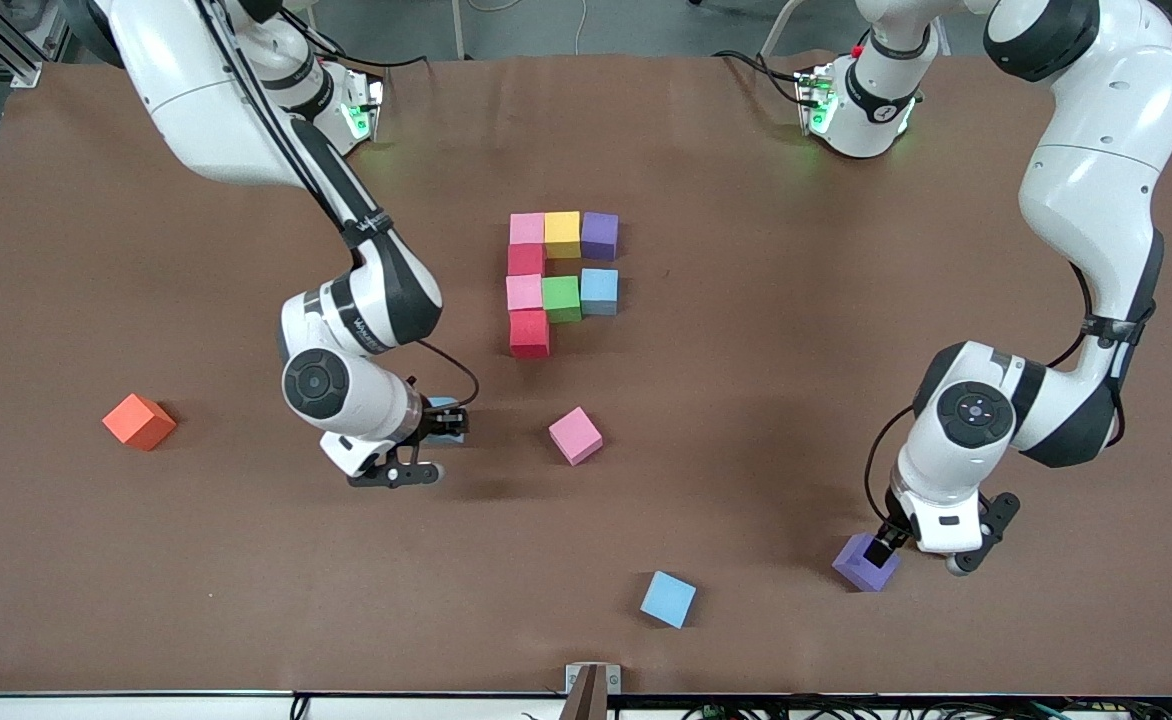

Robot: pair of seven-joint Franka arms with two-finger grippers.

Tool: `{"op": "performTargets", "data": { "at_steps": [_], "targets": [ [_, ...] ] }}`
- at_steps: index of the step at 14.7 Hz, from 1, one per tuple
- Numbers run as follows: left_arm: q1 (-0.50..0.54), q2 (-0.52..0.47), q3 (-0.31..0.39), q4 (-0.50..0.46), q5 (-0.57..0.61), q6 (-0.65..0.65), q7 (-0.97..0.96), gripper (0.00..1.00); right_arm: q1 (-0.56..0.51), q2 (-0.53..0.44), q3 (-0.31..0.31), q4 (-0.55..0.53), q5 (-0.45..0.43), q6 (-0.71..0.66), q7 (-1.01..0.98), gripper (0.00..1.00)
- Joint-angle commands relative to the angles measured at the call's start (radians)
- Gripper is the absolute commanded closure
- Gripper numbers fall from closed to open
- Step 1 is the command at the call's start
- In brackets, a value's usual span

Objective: Arrange 11 blocks into digit 3
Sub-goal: 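Lift blue with the right gripper while the left gripper releases and withdraws, then carry blue to the column with the right gripper while the left gripper grasps purple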

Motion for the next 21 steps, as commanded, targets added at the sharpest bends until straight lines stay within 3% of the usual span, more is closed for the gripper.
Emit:
{"op": "performTargets", "data": {
  "at_steps": [1,7,13,16,20,21],
  "targets": [
    [-0.011,0.057,0.006,0.077,-0.049,0.067,0.023,0.0,0.04,0.021,0.002,-0.005,0.024,0.055,-0.037,0.63],
    [-0.025,0.114,0.023,0.129,-0.076,0.127,0.024,0.0,0.119,0.052,-0.008,0.001,0.027,0.046,-0.029,0.73],
    [-0.037,0.158,0.046,0.149,-0.075,0.189,0.032,0.0,0.188,0.066,-0.015,-0.005,0.027,0.049,0.092,0.73],
    [-0.078,0.172,0.101,0.159,-0.078,0.209,0.03,0.0,0.198,0.066,-0.017,-0.011,0.022,0.048,0.119,0.73],
    [-0.081,0.187,0.103,0.172,-0.076,0.211,0.03,0.0,0.218,0.069,-0.035,-0.021,0.022,0.049,0.132,0.73],
    [-0.081,0.186,0.102,0.172,-0.078,0.211,0.029,0.05,0.228,0.072,-0.04,-0.021,0.022,0.049,0.159,0.73]
  ]
}}
